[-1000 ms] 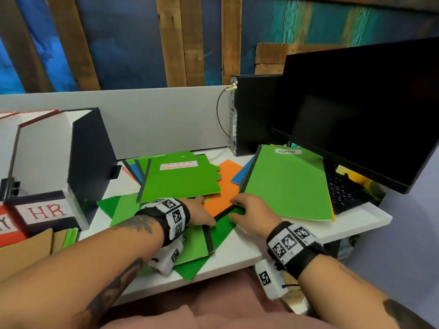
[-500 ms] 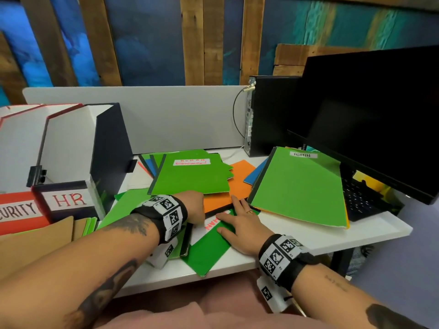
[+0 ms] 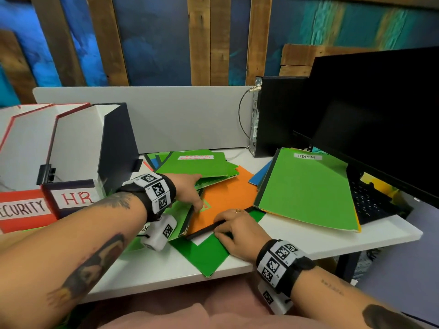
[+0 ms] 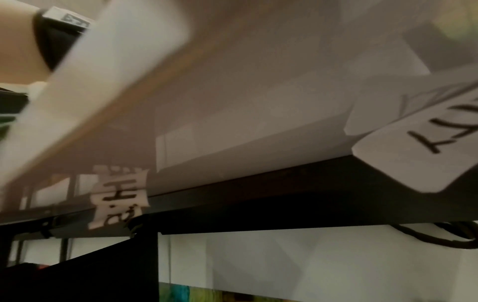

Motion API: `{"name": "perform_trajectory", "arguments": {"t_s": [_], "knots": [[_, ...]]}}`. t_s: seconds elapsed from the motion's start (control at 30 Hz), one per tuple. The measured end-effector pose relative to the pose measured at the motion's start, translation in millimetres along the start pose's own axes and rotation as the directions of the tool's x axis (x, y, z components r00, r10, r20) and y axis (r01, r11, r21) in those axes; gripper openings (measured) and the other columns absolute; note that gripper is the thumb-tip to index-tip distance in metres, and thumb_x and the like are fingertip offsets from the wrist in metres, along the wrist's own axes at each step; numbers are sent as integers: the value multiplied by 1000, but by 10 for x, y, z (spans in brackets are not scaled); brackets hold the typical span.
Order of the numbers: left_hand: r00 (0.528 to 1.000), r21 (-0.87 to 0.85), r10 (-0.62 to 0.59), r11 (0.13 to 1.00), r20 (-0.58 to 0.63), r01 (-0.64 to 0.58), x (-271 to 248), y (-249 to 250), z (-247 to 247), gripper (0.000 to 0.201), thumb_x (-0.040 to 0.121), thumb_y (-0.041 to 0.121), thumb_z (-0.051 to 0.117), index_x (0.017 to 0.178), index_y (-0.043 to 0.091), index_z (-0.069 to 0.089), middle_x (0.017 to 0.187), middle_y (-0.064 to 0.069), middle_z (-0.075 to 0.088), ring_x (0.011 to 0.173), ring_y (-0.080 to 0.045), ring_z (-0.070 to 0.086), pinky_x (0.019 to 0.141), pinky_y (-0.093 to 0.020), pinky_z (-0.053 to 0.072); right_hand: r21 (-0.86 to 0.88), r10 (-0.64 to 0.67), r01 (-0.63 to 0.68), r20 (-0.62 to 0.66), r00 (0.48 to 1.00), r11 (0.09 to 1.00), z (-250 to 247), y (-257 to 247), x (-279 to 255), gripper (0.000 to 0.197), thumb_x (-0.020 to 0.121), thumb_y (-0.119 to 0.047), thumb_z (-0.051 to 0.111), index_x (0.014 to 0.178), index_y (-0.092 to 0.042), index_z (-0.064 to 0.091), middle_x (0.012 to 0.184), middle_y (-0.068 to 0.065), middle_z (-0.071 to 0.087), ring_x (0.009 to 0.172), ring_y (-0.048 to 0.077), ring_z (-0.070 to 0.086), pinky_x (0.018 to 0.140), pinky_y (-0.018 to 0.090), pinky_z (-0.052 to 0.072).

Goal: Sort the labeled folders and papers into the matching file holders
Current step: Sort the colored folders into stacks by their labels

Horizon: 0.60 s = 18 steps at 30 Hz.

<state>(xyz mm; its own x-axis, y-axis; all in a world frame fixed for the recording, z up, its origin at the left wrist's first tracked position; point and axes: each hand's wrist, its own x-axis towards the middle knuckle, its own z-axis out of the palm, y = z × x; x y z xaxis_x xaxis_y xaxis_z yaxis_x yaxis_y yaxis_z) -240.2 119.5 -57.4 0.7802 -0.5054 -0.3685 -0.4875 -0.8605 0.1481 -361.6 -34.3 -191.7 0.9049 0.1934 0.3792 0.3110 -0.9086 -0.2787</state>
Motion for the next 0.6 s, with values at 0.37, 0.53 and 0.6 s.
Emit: {"name": "perform_trajectory", "arguments": {"t_s": [0.37,0.53,0.6], "knots": [[999,72,-29,997,-15,30,-71,-5,-83,94,79,42,80,157,23,31,150,-7,48,125,-26,58,92,-37,57,52,-39,37,42,998,998,-168,-212,-70,41,64,2,53,96,-23,64,90,-10,56,90,14,46,84,31,29],[998,43,-65,997,26,64,-54,-26,-78,85,79,45,80,150,18,43,135,-9,60,115,-27,65,92,-40,59,121,-69,84,-117,991,989,-130,-229,-75,36,52,7,42,69,-18,63,77,-8,54,85,18,47,82,28,26],[997,32,-69,997,39,68,-16,-27,-33,82,79,44,81,147,16,46,134,-8,60,116,-28,65,84,-37,60,212,-51,99,-222,974,972,-184,-271,-72,34,52,10,41,64,-16,59,75,-9,52,82,16,45,80,24,25]]}}
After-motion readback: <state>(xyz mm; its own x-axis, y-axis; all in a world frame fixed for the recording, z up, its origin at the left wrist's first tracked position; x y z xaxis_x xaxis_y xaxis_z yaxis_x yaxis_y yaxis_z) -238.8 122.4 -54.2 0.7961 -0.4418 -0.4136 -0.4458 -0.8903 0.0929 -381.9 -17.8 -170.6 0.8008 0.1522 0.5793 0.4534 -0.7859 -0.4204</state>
